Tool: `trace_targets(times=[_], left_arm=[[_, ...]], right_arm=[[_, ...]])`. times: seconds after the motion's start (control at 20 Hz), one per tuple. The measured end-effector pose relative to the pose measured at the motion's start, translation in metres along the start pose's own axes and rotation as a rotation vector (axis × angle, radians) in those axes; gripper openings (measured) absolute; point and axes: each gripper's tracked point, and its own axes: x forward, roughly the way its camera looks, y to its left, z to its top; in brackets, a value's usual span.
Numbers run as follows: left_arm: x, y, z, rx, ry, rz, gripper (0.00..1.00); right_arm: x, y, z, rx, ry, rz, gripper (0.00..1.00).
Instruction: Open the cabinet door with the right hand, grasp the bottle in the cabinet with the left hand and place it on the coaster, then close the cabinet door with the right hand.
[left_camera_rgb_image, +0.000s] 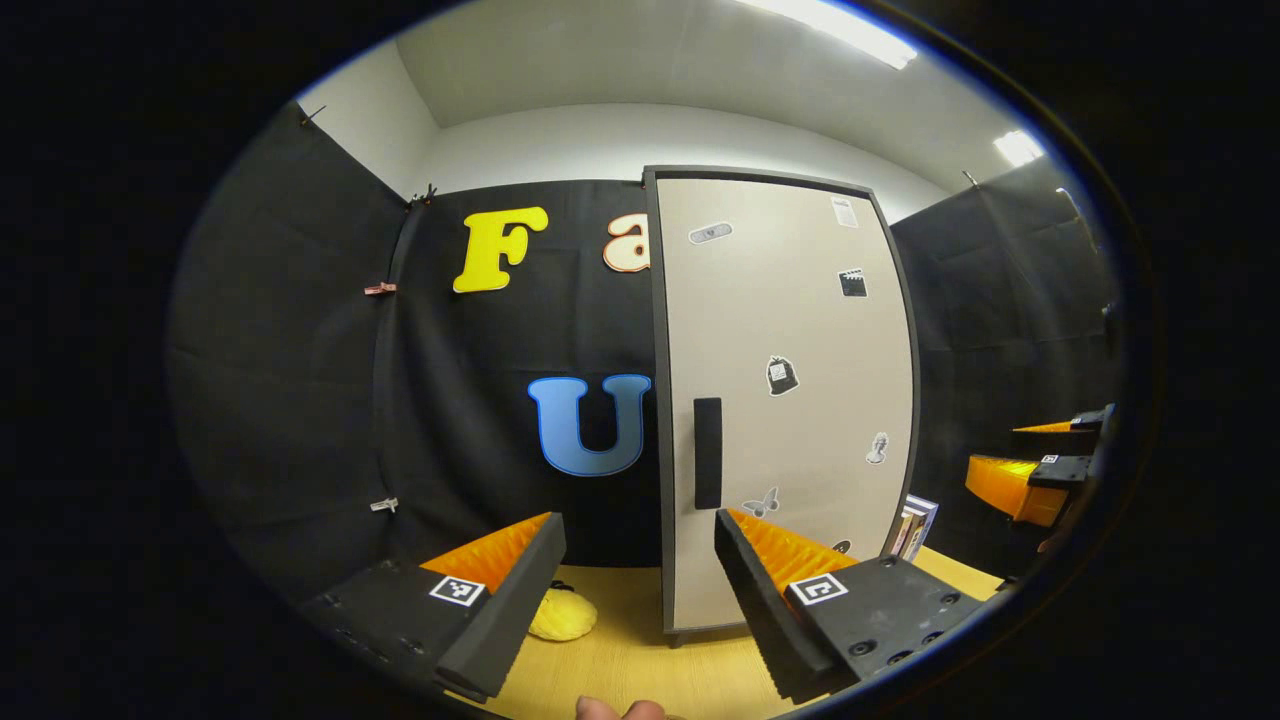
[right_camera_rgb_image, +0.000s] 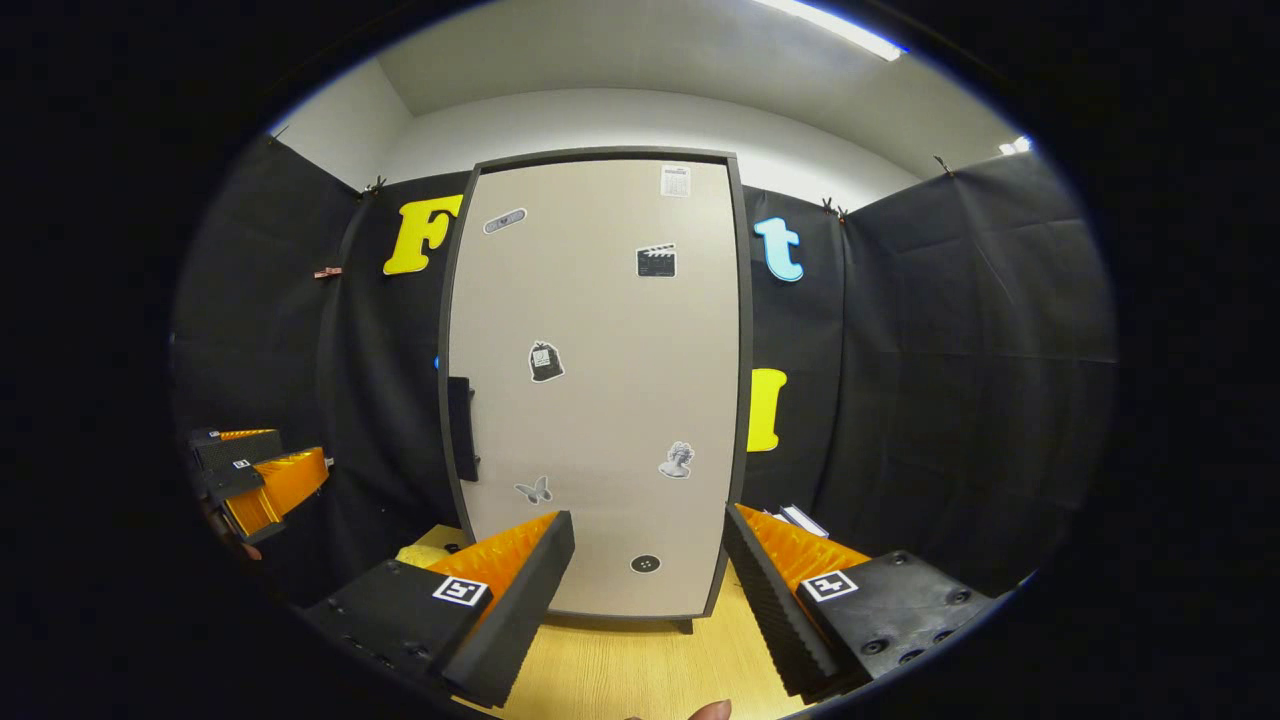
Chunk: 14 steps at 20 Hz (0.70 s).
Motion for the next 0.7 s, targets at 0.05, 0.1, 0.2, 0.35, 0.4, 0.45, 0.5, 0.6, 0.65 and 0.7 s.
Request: trace_targets(times=[0.05,0.1,0.2,0.35,0.4,0.45,0.5,0.6,0.65,0.7], left_arm=[[0.000,0.001,0.001,0.000,-0.001,-0.001,0.95],[0.000,0.002,0.000,-0.001,-0.002,-0.001,0.95],[0.000,0.003,-0.001,-0.003,-0.002,-0.005,0.95],[-0.001,0.008,-0.004,-0.015,0.008,-0.013,0.94],[-0.001,0.011,-0.007,-0.019,0.012,-0.013,0.95],[-0.002,0.014,-0.008,-0.023,0.015,-0.012,0.95],[-0.002,0.017,-0.010,-0.027,0.018,-0.010,0.95],[-0.003,0.026,-0.014,-0.032,0.021,-0.003,0.95],[-0.004,0.031,-0.015,-0.030,0.021,0.002,0.94],[-0.005,0.035,-0.016,-0.025,0.021,0.007,0.95]], right_arm=[[0.000,0.001,0.000,0.001,0.000,0.002,0.98],[0.001,0.004,0.001,0.002,-0.001,0.006,0.98],[0.002,0.011,0.001,0.005,-0.002,0.015,0.97],[0.007,0.032,0.005,0.015,-0.011,0.046,0.97],[0.010,0.041,0.006,0.022,-0.014,0.060,0.98],[0.014,0.050,0.008,0.028,-0.016,0.071,0.98],[0.018,0.059,0.009,0.032,-0.019,0.081,0.98],[0.028,0.077,0.011,0.038,-0.021,0.102,0.98],[0.034,0.087,0.013,0.034,-0.027,0.112,0.98],[0.041,0.096,0.015,0.028,-0.035,0.120,0.98]])
